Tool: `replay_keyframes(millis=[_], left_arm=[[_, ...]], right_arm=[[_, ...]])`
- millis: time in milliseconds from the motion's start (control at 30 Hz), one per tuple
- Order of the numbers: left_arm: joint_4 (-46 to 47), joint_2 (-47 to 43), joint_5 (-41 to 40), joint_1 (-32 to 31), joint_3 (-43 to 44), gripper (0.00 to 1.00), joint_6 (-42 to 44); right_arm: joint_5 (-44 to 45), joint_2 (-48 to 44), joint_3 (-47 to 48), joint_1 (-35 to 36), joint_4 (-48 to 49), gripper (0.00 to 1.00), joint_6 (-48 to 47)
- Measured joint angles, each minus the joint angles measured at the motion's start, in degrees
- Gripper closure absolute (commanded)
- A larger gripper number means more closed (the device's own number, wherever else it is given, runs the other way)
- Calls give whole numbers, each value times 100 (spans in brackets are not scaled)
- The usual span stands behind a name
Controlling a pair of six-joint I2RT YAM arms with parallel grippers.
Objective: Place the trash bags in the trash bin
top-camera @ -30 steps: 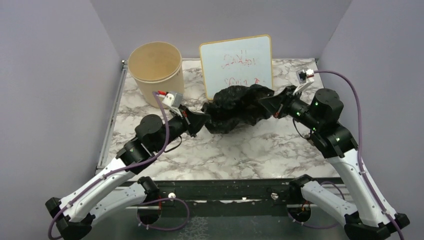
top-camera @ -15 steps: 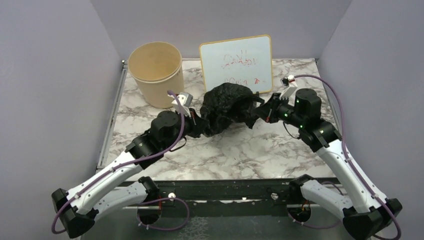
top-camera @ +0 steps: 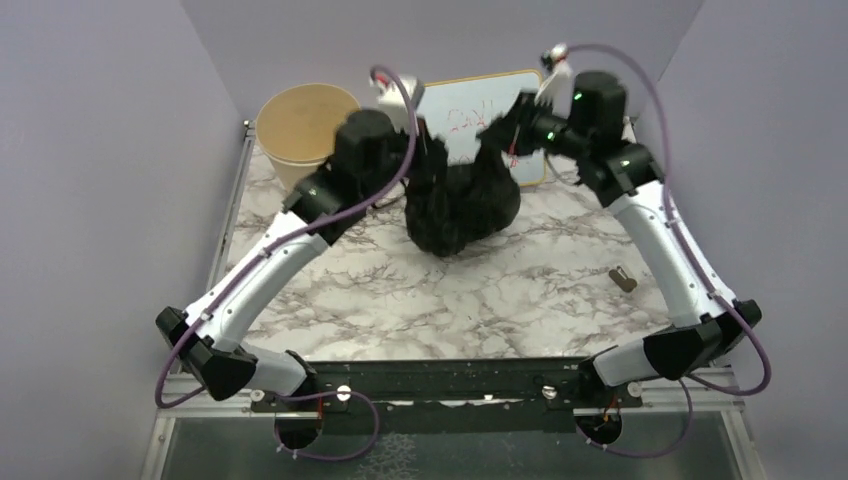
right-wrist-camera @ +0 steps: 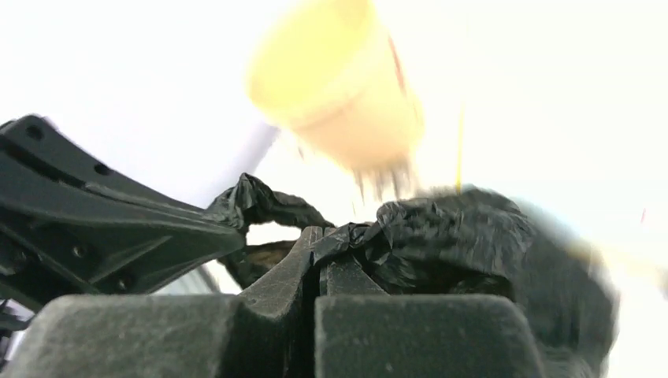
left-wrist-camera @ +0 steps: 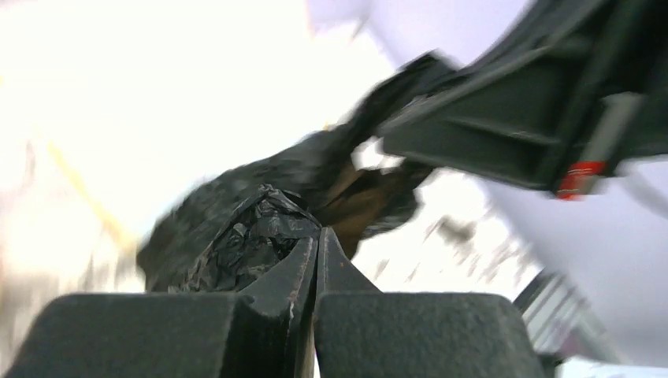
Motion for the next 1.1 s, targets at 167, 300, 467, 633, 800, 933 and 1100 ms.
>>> replay_keyframes(millis=[167,300,467,633,800,933,1100], left_arm=[[1322,-256,1239,61,1707,96,769],[2907,-2531,1458,-48,-1373,100,861],[2828,-2428,892,-50,-5060,100,-682],[802,-2396,730,-337,-5672,100,-1128],[1198,-2306,348,-334,-1834,100,-160],[1917,-2638,326,-337,-1163,100,203],[1904,-2500,468,-337,-2461,100,-44]], right_arm=[[-31,-890,881,-7,1554,99,-275],[702,-3069,-1711,7,2312,99,-284],[704,-2197,-4323,4,1488,99,-7],[988,-2583,-4291,11,-772,99,-35],[1110,-2841,-1084,-2,487,99,-439],[1163,-3327,-1211,-2,1123,99,-413],[1150,-2855,-2625,-2,686,99,-133]])
